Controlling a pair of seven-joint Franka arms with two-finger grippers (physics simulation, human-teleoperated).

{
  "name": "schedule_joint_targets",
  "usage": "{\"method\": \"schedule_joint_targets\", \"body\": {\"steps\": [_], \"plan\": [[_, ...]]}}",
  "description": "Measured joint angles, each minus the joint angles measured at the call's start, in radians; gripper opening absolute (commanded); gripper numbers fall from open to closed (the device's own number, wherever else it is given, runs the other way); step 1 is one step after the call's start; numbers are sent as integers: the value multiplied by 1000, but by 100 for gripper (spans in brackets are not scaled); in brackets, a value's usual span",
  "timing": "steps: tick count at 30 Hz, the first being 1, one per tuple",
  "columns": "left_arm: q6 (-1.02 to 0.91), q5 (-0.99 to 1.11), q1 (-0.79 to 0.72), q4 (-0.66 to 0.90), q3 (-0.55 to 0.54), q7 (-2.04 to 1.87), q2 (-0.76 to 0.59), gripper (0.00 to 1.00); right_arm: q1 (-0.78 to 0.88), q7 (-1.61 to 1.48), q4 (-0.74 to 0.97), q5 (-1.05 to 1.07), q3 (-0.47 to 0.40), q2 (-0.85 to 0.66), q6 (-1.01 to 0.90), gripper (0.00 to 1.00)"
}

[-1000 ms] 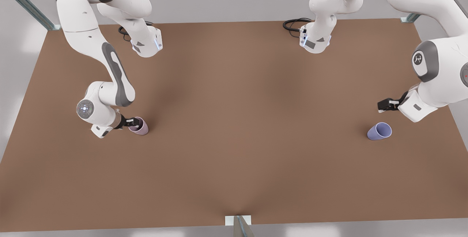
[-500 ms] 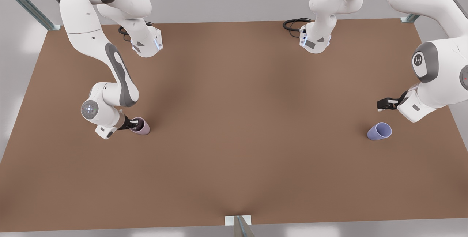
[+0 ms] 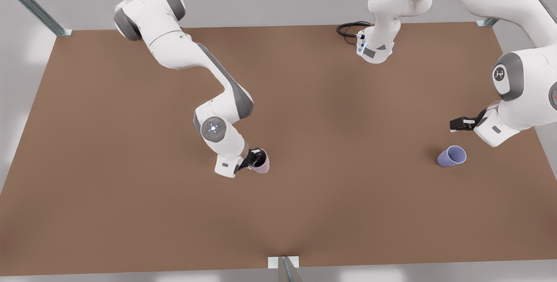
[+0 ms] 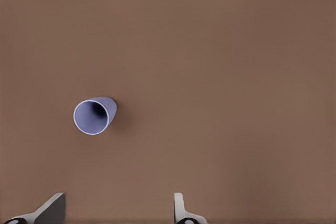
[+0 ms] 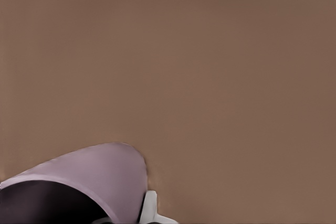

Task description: Stack the cups, with the pink cup at the bottom and the purple cup at the top

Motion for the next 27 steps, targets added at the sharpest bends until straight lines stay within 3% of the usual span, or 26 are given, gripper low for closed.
{"method": "schedule_joint_targets", "body": {"steps": [3,8,19,22,27], "plan": [[3,-1,-1,0,5,1,11,100,102,132,204,-9,-6,149,-68,21],[4,-4,1,1,14,3,22,100,203,341,234,-79,-11,202,-141,21],[5,-5,1,1,17,3,27,100,211,655,384,-116,-29,329,-167,21],[6,-5,1,1,17,2,29,100,212,713,393,-117,-28,340,-173,37],[6,-5,1,1,17,2,28,100,212,792,395,-117,-27,357,-168,39]]}}
